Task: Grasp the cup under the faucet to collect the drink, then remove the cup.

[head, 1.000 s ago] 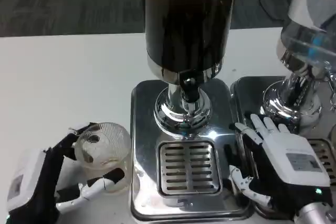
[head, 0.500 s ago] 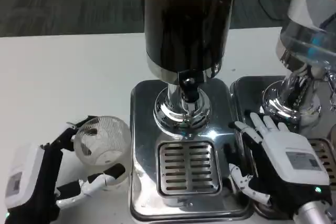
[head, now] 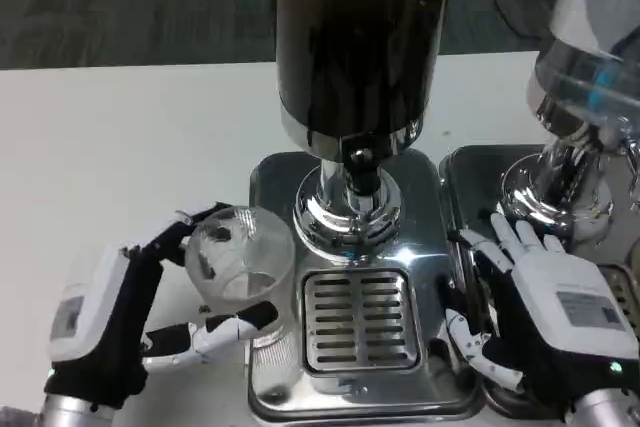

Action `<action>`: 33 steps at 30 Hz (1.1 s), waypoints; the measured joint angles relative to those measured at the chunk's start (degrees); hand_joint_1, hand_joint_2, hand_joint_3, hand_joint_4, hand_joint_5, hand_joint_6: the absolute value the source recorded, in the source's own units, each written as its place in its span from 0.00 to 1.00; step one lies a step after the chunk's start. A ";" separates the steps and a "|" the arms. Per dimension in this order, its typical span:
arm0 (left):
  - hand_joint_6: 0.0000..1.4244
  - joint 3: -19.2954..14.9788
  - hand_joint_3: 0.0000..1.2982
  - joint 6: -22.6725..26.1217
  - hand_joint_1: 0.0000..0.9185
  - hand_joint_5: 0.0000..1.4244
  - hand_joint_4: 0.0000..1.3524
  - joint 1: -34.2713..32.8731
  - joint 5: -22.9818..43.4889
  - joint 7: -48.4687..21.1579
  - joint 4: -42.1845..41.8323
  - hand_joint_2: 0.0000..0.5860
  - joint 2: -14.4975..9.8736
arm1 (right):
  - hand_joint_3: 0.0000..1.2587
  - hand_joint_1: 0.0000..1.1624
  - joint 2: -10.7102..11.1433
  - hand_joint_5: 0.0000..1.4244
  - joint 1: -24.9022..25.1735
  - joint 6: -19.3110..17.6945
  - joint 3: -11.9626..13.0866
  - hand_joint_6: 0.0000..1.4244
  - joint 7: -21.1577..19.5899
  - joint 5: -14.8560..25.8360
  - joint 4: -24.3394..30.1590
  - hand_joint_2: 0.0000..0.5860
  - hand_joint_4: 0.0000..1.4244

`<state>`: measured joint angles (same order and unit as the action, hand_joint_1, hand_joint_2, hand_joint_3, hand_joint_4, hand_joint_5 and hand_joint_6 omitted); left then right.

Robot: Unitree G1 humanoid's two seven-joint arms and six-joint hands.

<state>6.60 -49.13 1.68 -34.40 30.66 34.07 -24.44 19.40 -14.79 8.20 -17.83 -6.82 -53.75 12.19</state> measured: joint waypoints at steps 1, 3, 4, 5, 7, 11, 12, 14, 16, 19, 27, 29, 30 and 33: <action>0.45 0.54 0.32 -0.26 0.56 0.49 0.35 -0.62 0.00 -0.52 0.20 0.28 -0.09 | 0.13 0.33 -0.26 0.00 -0.22 0.23 0.14 0.00 -0.30 0.00 0.09 0.86 0.00; 0.45 1.51 0.32 -0.70 0.55 0.50 0.35 -1.80 -0.04 -1.66 0.65 0.27 -0.10 | 0.13 0.33 -0.78 0.00 -0.41 0.53 0.36 0.00 -0.43 -0.01 0.26 0.86 0.00; 0.45 1.96 0.33 -1.25 0.54 0.50 0.35 -2.42 -0.06 -2.17 0.84 0.28 -0.10 | 0.13 0.33 -0.88 0.00 -0.80 0.72 0.60 0.00 -0.53 -0.05 0.47 0.86 0.00; 0.45 2.22 0.33 -1.30 0.54 0.50 0.35 -2.63 -0.06 -2.21 0.94 0.28 -0.10 | 0.13 0.33 -0.89 0.00 -1.00 0.79 0.68 0.00 -0.59 -0.08 0.53 0.86 0.00; 0.45 3.40 0.33 -1.43 0.54 0.50 0.35 -3.94 -0.21 -2.79 1.93 0.28 -0.08 | 0.13 0.33 -0.96 0.00 -1.40 1.05 0.79 0.00 -0.77 -0.23 0.57 0.86 0.00; 0.46 4.78 0.33 -1.90 0.53 0.50 0.35 -6.43 -1.06 -3.25 3.99 0.28 0.07 | 0.13 0.34 -1.16 0.00 -1.51 1.50 0.88 0.00 -0.93 -0.55 0.64 0.86 0.00; 0.46 5.45 0.33 -2.00 0.53 0.50 0.35 -7.19 -1.47 -3.26 4.62 0.28 0.20 | 0.12 0.34 -1.22 0.00 -1.56 1.53 0.89 0.00 -0.97 -0.64 0.72 0.86 0.00; 0.46 6.41 0.33 -2.19 0.53 0.50 0.35 -8.28 -2.26 -3.30 5.63 0.28 0.69 | 0.12 0.34 -1.38 0.00 -1.76 1.70 0.91 0.00 -0.98 -0.78 1.05 0.86 0.00; 0.46 7.42 0.33 -2.23 0.53 0.50 0.35 -9.34 -2.42 -3.29 6.21 0.28 0.94 | 0.12 0.34 -1.49 0.00 -2.07 2.06 0.92 0.00 -0.99 -0.92 1.59 0.86 0.00; 0.46 8.50 0.33 -2.31 0.53 0.50 0.35 -11.24 -3.34 -3.27 7.70 0.27 1.77 | 0.12 0.34 -1.87 0.00 -2.66 2.66 0.96 0.00 -0.99 -0.98 2.05 0.86 0.00; 0.46 10.60 0.33 -2.82 0.52 0.50 0.35 -14.98 -4.93 -1.78 11.40 0.28 2.90 | 0.12 0.35 -2.44 0.00 -3.27 3.69 0.99 0.00 -0.99 -1.24 3.61 0.86 0.00; 0.45 11.09 0.32 -2.84 0.51 0.49 0.35 -15.64 -5.71 -0.79 12.12 0.28 2.90 | 0.12 0.35 -2.64 0.00 -3.29 3.80 0.99 0.00 -0.99 -1.25 3.72 0.87 0.00; 0.45 11.36 0.32 -2.89 0.51 0.49 0.35 -15.90 -5.96 -0.46 12.38 0.27 2.93 | 0.12 0.35 -2.67 0.00 -3.29 3.80 0.99 0.00 -0.99 -1.25 3.73 0.87 0.00; 0.43 12.29 0.31 -2.93 0.50 0.48 0.34 -16.73 -6.62 0.62 13.19 0.27 2.99 | 0.12 0.35 -2.72 0.00 -3.29 3.87 0.99 0.00 -0.99 -1.25 3.75 0.87 0.00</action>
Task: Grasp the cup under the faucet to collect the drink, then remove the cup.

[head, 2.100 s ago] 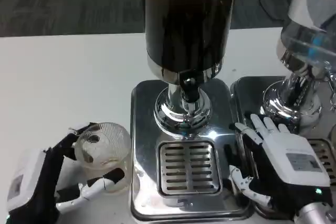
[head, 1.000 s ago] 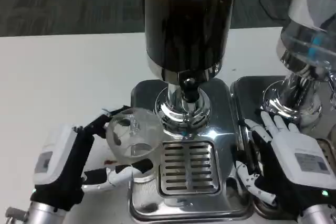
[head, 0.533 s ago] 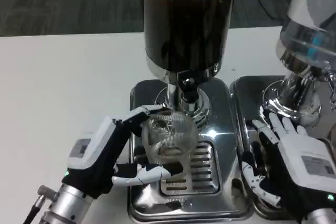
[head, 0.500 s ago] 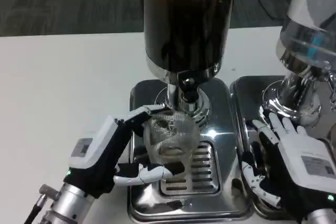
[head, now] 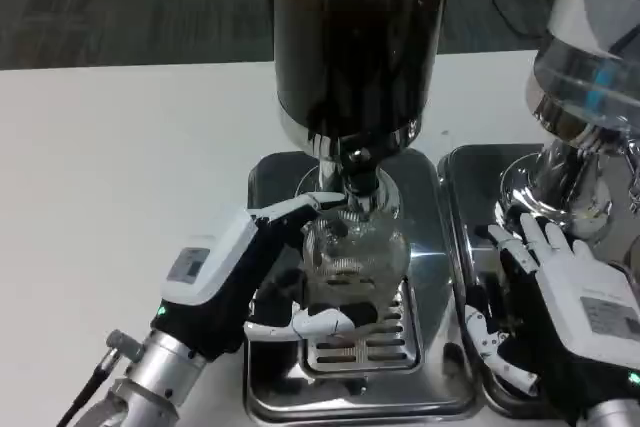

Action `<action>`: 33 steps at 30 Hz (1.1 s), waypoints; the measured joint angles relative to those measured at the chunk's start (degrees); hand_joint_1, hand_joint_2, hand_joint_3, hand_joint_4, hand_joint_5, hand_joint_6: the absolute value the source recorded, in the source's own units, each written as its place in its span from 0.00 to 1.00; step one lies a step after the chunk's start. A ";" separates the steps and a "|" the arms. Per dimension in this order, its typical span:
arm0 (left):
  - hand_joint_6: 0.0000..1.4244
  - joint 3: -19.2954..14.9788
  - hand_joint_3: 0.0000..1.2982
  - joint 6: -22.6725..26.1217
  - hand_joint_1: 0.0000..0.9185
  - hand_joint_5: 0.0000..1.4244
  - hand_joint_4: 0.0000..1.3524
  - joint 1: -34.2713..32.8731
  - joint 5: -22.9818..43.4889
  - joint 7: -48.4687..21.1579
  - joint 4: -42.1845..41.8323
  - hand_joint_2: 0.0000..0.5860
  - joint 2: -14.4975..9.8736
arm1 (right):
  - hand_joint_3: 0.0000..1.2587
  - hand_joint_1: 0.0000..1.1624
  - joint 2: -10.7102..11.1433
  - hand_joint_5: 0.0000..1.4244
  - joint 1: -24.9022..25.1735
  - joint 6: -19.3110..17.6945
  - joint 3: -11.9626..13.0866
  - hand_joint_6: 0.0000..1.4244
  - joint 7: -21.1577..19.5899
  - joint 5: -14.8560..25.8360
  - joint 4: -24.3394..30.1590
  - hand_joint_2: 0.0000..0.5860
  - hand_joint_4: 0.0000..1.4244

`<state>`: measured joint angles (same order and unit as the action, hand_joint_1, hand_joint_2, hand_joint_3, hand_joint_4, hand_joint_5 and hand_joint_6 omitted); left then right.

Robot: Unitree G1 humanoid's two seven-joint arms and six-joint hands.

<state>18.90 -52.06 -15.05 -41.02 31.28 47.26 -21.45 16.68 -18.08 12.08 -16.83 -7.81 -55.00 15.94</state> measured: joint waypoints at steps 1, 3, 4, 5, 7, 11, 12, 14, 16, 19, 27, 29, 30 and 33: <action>0.43 0.29 0.31 0.00 0.50 0.48 0.34 -0.36 -0.12 0.26 0.35 0.27 0.11 | 0.12 0.35 0.00 0.00 0.00 0.00 0.01 0.00 0.00 0.00 0.00 0.87 0.00; 0.43 0.48 0.31 0.00 0.50 0.48 0.34 -0.67 -0.16 0.42 0.83 0.27 0.25 | 0.12 0.35 0.00 0.00 0.00 0.00 0.04 0.00 0.00 0.00 0.01 0.87 0.00; 0.43 0.74 0.31 0.00 0.50 0.48 0.33 -1.09 -0.17 0.61 1.44 0.27 0.43 | 0.12 0.35 0.00 0.00 0.00 0.03 0.08 0.00 0.00 0.00 0.01 0.87 0.00; 0.42 0.95 0.30 0.01 0.50 0.47 0.33 -1.38 -0.18 0.70 1.75 0.27 0.54 | 0.12 0.35 0.00 0.00 0.00 0.03 0.08 0.00 0.00 0.00 0.01 0.87 0.00; 0.41 1.54 0.30 0.01 0.48 0.47 0.32 -1.58 -0.18 1.06 2.01 0.27 0.79 | 0.12 0.35 -0.01 0.00 0.00 0.03 0.15 0.00 0.00 0.01 0.01 0.87 0.00; 0.35 2.37 0.24 0.04 0.45 0.41 0.26 -1.87 -0.12 1.12 2.66 0.25 1.19 | 0.12 0.35 -0.01 0.00 0.00 0.03 0.33 0.00 0.00 0.03 0.01 0.87 0.00; 0.31 2.56 0.22 0.07 0.43 0.38 0.24 -2.08 -0.12 1.08 2.83 0.24 1.21 | 0.12 0.35 0.00 0.00 0.00 0.02 0.35 0.00 0.00 0.06 0.01 0.87 0.00; 0.25 2.90 0.15 0.30 0.38 0.33 0.19 -2.31 -0.13 0.42 2.89 0.21 1.20 | 0.12 0.35 0.00 0.00 0.00 0.02 0.40 0.00 0.00 0.07 0.01 0.87 0.00; 0.22 3.11 0.10 0.59 0.34 0.30 0.15 -2.32 -0.18 0.24 2.78 0.20 1.02 | 0.12 0.35 0.01 0.00 0.07 0.00 0.43 0.00 0.00 0.17 0.01 0.87 0.00; 0.18 3.69 0.07 1.32 0.31 0.26 0.10 -2.13 -0.35 -0.22 1.43 0.18 -0.09 | 0.12 0.35 0.03 0.00 0.40 -0.16 0.43 0.00 0.00 0.29 -0.04 0.87 0.00; 0.17 3.49 0.05 3.37 0.20 0.25 0.07 0.69 -0.05 -0.65 -3.61 0.14 -2.32 | 0.12 0.35 0.42 0.00 1.13 -1.06 0.40 0.00 0.02 0.50 -0.64 0.87 0.00; 0.17 2.75 0.05 3.38 0.19 0.25 0.09 2.00 0.44 -1.61 -4.62 0.14 -2.95 | 0.12 0.35 0.84 0.00 1.39 -1.43 0.42 0.00 0.02 0.77 -0.84 0.87 0.00; 0.17 2.28 0.05 3.33 0.19 0.25 0.09 2.77 0.95 -1.96 -5.23 0.14 -3.50 | 0.12 0.35 0.92 0.00 1.57 -1.51 0.47 0.00 0.03 0.90 -0.97 0.87 0.00; 0.20 -0.18 0.09 2.79 0.18 0.29 0.13 6.29 3.46 -2.70 -7.28 0.14 -5.93 | 0.12 0.35 1.32 0.00 1.86 -1.76 0.66 0.00 0.03 1.43 -1.81 0.87 0.00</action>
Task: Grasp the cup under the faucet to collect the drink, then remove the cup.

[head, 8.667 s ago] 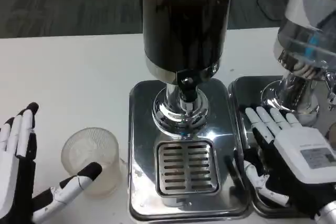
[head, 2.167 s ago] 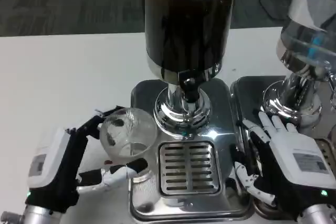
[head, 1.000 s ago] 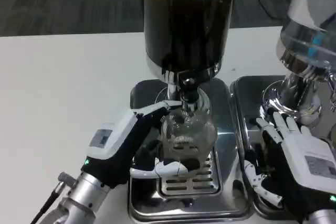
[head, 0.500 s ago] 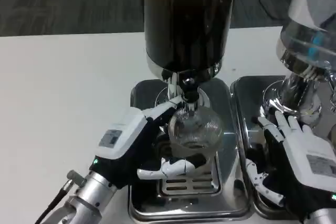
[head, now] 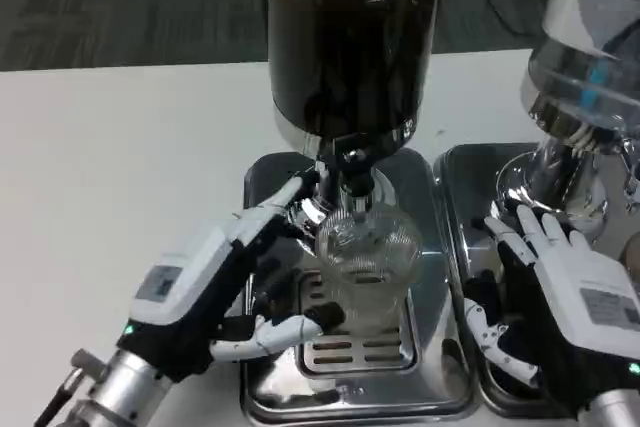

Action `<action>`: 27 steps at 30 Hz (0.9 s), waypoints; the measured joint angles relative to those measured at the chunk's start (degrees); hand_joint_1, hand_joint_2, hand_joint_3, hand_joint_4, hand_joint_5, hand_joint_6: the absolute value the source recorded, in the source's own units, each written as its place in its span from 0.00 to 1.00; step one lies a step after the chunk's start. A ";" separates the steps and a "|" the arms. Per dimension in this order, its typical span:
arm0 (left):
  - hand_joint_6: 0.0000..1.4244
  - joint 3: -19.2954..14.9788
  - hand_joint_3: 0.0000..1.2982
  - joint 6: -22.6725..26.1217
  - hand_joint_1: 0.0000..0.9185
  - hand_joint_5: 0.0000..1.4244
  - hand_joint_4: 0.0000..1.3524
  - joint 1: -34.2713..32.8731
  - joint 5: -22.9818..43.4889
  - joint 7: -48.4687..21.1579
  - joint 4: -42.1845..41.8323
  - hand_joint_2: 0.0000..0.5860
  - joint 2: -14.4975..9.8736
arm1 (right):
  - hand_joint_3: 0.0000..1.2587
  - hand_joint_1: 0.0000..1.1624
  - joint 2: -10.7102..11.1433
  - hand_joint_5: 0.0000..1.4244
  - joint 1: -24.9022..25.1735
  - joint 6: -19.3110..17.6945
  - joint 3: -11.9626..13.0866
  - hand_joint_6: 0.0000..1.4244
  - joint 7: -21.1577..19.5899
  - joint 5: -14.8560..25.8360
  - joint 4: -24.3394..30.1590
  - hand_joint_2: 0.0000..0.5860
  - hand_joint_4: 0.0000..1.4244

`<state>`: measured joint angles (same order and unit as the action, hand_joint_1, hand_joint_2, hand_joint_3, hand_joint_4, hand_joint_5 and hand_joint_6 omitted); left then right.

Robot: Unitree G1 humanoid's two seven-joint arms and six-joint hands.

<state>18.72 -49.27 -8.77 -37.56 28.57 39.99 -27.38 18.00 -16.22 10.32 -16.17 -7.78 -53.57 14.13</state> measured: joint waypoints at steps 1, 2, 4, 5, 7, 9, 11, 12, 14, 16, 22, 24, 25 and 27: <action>0.22 -0.42 0.10 -0.01 0.18 0.30 0.14 0.55 0.64 -0.09 -0.38 0.15 -0.42 | 0.12 0.35 0.13 0.00 0.05 -0.02 0.00 0.00 0.00 0.02 -0.22 0.87 0.00; 0.23 -1.43 0.13 -0.12 0.18 0.30 0.15 1.55 1.38 -0.11 -1.08 0.15 -0.80 | 0.12 0.35 0.15 0.00 0.14 -0.19 -0.01 0.00 0.01 0.12 -0.30 0.87 0.00; 0.24 -2.59 0.15 -0.20 0.19 0.33 0.18 2.57 2.44 -0.11 -1.96 0.16 -0.96 | 0.12 0.35 0.15 0.00 0.32 -0.32 0.00 0.00 0.01 0.48 -0.38 0.87 0.00; 0.25 -2.95 0.16 -0.37 0.19 0.33 0.19 3.04 2.72 -0.11 -2.62 0.17 -0.89 | 0.12 0.35 0.15 0.00 0.45 -0.39 -0.01 0.00 0.01 0.80 -0.42 0.87 0.00; 0.26 -3.80 0.18 -0.68 0.19 0.34 0.20 3.95 3.23 -0.11 -3.59 0.17 -0.83 | 0.12 0.36 0.19 0.00 0.49 -0.45 0.03 0.00 0.00 0.99 -0.41 0.87 0.00; 0.27 -4.70 0.19 -0.73 0.19 0.35 0.21 4.60 3.46 -0.10 -4.81 0.17 -0.83 | 0.12 0.36 0.33 0.00 0.49 -0.46 0.15 0.00 0.00 1.08 -0.41 0.87 0.00; 0.25 -6.19 0.19 -0.92 0.14 0.33 0.19 5.83 3.88 -0.14 -6.90 0.16 -0.83 | 0.11 0.36 0.68 0.00 0.42 -0.47 0.36 0.00 0.00 1.08 -0.23 0.87 0.00; 0.24 -6.94 0.18 -0.91 0.11 0.32 0.19 6.41 4.46 -0.25 -7.70 0.16 -0.85 | 0.11 0.36 0.80 0.00 0.35 -0.47 0.49 0.00 0.00 1.07 -0.18 0.87 0.00; 0.22 -8.73 0.16 -0.73 0.09 0.30 0.18 7.73 5.70 -0.44 -9.73 0.16 -0.86 | 0.08 0.36 1.06 0.00 0.00 -0.57 0.78 0.00 0.01 1.26 0.05 0.87 0.00; 0.20 -10.17 0.12 0.00 0.05 0.28 0.14 9.00 5.90 -0.60 -12.01 0.16 -0.96 | 0.06 0.36 1.15 0.00 -0.57 -0.97 1.45 0.00 0.01 1.69 0.55 0.87 0.00; 0.04 -16.30 0.00 3.68 0.00 0.10 0.00 12.89 9.48 -4.64 -22.80 0.15 -1.71 | 0.02 0.36 3.92 0.00 -1.56 -1.66 2.04 0.00 0.21 0.33 2.21 0.87 0.00; 0.00 -17.74 0.00 4.22 0.00 0.05 0.00 13.40 12.99 -7.79 -25.79 0.15 -1.70 | 0.00 0.36 4.69 0.00 -1.67 -2.47 2.13 0.00 0.18 -0.01 2.13 0.87 0.00; 0.00 -18.00 0.00 4.39 0.00 0.03 0.00 13.62 14.45 -9.24 -26.71 0.15 -1.70 | 0.00 0.36 4.89 0.00 -1.82 -2.83 2.15 0.00 0.09 -0.16 2.02 0.87 0.00; 0.00 -18.44 0.00 4.56 0.00 0.00 0.00 13.86 16.82 -11.79 -29.15 0.19 -1.73 | 0.00 0.36 5.70 0.00 -2.17 -3.80 2.14 0.00 -0.10 -0.85 1.92 0.89 0.00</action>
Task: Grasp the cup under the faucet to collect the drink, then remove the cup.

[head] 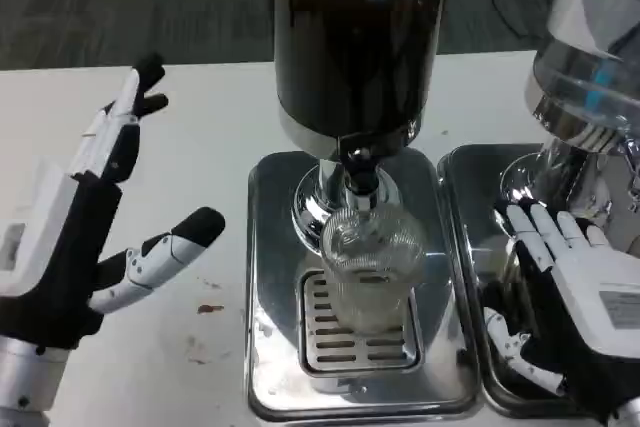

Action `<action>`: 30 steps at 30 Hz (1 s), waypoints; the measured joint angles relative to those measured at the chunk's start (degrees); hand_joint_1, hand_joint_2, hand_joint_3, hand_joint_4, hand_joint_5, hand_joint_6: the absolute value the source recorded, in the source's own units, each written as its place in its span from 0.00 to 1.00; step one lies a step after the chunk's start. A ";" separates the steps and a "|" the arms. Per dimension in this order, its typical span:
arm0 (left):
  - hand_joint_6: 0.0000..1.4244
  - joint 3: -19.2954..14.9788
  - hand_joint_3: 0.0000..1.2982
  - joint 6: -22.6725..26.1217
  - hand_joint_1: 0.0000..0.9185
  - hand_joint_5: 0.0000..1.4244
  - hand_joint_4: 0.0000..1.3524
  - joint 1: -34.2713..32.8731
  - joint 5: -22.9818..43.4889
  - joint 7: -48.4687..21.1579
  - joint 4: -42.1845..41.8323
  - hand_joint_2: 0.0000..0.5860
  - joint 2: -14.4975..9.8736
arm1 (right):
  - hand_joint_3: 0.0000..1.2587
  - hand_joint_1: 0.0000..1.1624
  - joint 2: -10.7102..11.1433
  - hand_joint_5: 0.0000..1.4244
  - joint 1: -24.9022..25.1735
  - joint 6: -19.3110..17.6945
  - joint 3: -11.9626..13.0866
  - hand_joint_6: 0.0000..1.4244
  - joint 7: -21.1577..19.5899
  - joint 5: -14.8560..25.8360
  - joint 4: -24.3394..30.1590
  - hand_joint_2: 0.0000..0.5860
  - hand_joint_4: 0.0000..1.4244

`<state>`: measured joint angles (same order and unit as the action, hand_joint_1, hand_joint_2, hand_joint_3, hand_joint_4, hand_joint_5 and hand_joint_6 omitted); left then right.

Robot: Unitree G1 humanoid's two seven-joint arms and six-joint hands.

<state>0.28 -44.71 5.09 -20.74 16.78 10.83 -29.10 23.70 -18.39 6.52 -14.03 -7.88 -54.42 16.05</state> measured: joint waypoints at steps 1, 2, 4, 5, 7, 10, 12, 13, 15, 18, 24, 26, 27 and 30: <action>0.00 -0.56 0.00 0.01 0.00 0.00 0.00 -0.23 1.24 -2.22 -2.26 0.19 -0.14 | 0.00 0.36 0.80 0.00 -0.04 -1.06 0.00 0.00 -0.10 -0.31 -0.06 0.90 0.00; 0.00 -0.85 0.00 -0.07 0.00 0.00 0.00 -0.52 1.78 -3.12 -3.17 0.21 -0.21 | 0.00 0.36 1.17 0.00 0.00 -1.48 0.01 0.00 -0.10 -0.29 -0.14 0.90 0.00; 0.00 -1.45 0.00 -0.21 0.00 0.00 0.00 -1.24 2.97 -5.15 -4.15 0.21 -0.23 | 0.00 0.35 1.27 0.00 0.03 -1.70 0.17 0.00 -0.09 -0.10 -0.61 0.90 0.00; 0.00 -1.46 0.00 -0.34 0.00 0.00 0.00 -1.33 3.87 -6.33 -4.34 0.22 -0.17 | 0.00 0.35 1.24 0.00 0.03 -1.69 0.33 0.00 -0.08 0.15 -0.90 0.90 0.00; 0.00 -1.39 0.00 -0.37 0.00 0.00 0.00 -1.33 6.44 -8.40 -4.64 0.22 0.25 | 0.00 0.35 1.07 0.00 0.03 -1.59 0.65 0.00 0.08 0.90 -1.03 0.89 0.00; 0.00 -0.93 0.00 -0.37 0.00 0.01 0.00 -1.52 11.81 -12.40 -6.31 0.23 1.33 | 0.00 0.35 1.02 0.00 0.24 -1.52 0.77 0.00 0.55 1.19 -1.15 0.90 0.00; 0.00 -0.46 0.00 -0.43 0.00 0.01 0.00 -2.38 14.42 -15.12 -7.90 0.23 1.80 | 0.00 0.34 1.02 0.00 0.88 -1.54 0.77 0.00 1.00 1.42 -1.77 0.90 0.00; 0.00 0.04 0.00 -0.44 0.00 0.01 0.00 -3.15 16.30 -17.24 -9.05 0.23 2.02 | 0.00 0.34 1.02 0.00 1.19 -1.53 0.78 0.00 1.18 1.59 -2.05 0.90 0.00; 0.00 0.30 0.00 -0.48 0.00 0.01 0.00 -3.74 18.54 -19.72 -10.46 0.23 2.02 | 0.00 0.34 1.02 0.00 1.25 -1.54 0.80 0.00 1.18 1.86 -2.07 0.90 0.00; 0.00 0.39 0.00 -0.50 0.00 0.01 0.00 -4.40 22.44 -23.33 -12.41 0.23 2.02 | 0.00 0.34 1.02 0.00 1.25 -1.52 0.83 0.00 1.19 2.01 -2.09 0.90 0.00; 0.00 1.33 0.00 1.43 0.00 0.01 0.00 -5.47 30.17 -31.20 -13.30 0.24 2.35 | 0.00 0.33 -0.28 0.00 0.94 -1.12 0.82 0.00 1.17 2.01 -2.08 0.90 0.00; 0.00 2.61 0.00 2.90 0.00 0.03 0.00 -6.10 32.55 -34.67 -13.40 0.25 2.49 | 0.00 0.33 -0.47 0.00 1.05 -1.11 0.76 0.00 1.17 1.98 -2.16 0.90 0.00; 0.00 3.03 0.00 3.42 0.00 0.04 0.00 -6.43 33.84 -36.26 -13.40 0.25 2.54 | 0.00 0.33 -0.54 0.00 1.11 -1.05 0.76 0.00 1.17 1.94 -2.17 0.90 0.00; 0.00 4.22 0.01 5.90 0.00 0.04 0.00 -8.53 37.55 -41.53 -13.42 0.25 2.57 | 0.00 0.33 -0.98 0.00 1.55 -0.57 0.76 0.00 1.17 1.92 -2.22 0.90 0.00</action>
<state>4.50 -38.81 -3.44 16.81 -24.74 -2.58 -26.54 22.72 -16.84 5.95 -13.27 -6.70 -52.50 13.84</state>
